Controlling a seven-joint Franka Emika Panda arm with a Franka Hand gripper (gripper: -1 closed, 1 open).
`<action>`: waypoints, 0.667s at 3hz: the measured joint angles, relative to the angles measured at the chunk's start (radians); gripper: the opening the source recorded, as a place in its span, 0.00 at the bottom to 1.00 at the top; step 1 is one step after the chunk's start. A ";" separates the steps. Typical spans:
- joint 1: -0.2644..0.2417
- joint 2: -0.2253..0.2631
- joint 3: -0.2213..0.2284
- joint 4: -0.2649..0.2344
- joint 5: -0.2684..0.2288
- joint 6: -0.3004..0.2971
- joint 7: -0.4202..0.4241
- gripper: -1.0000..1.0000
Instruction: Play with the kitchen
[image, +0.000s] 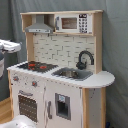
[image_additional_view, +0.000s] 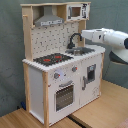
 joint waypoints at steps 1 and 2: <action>-0.003 0.049 -0.038 0.001 0.000 0.046 -0.070 1.00; -0.008 0.113 -0.077 0.008 0.000 0.094 -0.143 1.00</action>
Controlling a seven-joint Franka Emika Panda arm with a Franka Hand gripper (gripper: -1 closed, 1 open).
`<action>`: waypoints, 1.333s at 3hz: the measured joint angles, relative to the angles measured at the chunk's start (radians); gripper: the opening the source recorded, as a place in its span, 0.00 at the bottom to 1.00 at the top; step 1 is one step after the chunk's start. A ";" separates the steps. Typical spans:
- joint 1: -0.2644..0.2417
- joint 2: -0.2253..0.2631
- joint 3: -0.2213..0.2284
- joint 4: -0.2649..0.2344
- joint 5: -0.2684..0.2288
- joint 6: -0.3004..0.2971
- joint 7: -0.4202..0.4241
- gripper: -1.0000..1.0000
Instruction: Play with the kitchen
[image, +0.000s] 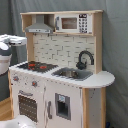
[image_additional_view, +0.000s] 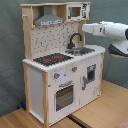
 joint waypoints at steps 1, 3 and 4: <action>-0.004 0.070 -0.039 0.006 0.000 0.048 -0.064 1.00; -0.035 0.230 -0.090 0.042 0.000 0.105 -0.172 1.00; -0.074 0.304 -0.089 0.083 0.000 0.124 -0.207 1.00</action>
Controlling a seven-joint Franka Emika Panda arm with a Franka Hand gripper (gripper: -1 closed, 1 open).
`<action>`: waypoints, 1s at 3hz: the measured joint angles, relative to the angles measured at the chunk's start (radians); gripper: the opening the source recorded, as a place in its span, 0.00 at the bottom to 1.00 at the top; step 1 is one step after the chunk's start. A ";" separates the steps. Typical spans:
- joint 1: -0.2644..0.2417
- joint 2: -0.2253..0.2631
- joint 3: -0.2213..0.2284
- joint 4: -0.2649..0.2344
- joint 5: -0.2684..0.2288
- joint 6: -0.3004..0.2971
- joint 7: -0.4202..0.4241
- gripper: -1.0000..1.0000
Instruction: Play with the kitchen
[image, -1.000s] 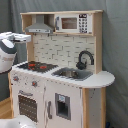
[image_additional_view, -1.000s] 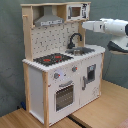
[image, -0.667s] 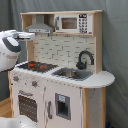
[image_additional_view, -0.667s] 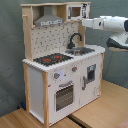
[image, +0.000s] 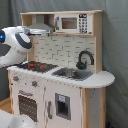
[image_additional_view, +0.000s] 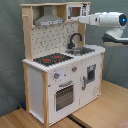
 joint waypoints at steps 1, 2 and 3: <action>-0.040 0.069 0.010 0.049 -0.001 0.008 -0.047 1.00; -0.083 0.139 0.032 0.088 -0.001 0.013 -0.091 1.00; -0.138 0.191 0.060 0.122 -0.001 0.021 -0.155 1.00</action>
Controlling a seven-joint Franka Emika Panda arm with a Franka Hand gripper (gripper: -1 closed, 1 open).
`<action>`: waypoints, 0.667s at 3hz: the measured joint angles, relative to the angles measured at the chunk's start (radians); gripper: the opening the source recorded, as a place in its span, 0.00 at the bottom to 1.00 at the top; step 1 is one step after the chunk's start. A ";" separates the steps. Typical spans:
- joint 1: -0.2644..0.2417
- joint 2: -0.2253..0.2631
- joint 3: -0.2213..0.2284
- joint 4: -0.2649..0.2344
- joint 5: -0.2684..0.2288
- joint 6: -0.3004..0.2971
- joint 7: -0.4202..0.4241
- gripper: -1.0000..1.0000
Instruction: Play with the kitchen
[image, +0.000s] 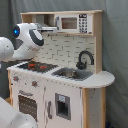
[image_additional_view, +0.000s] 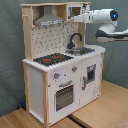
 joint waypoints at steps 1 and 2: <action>-0.068 0.031 0.055 0.042 0.000 -0.001 -0.031 1.00; -0.146 0.057 0.102 0.087 0.000 -0.001 -0.031 1.00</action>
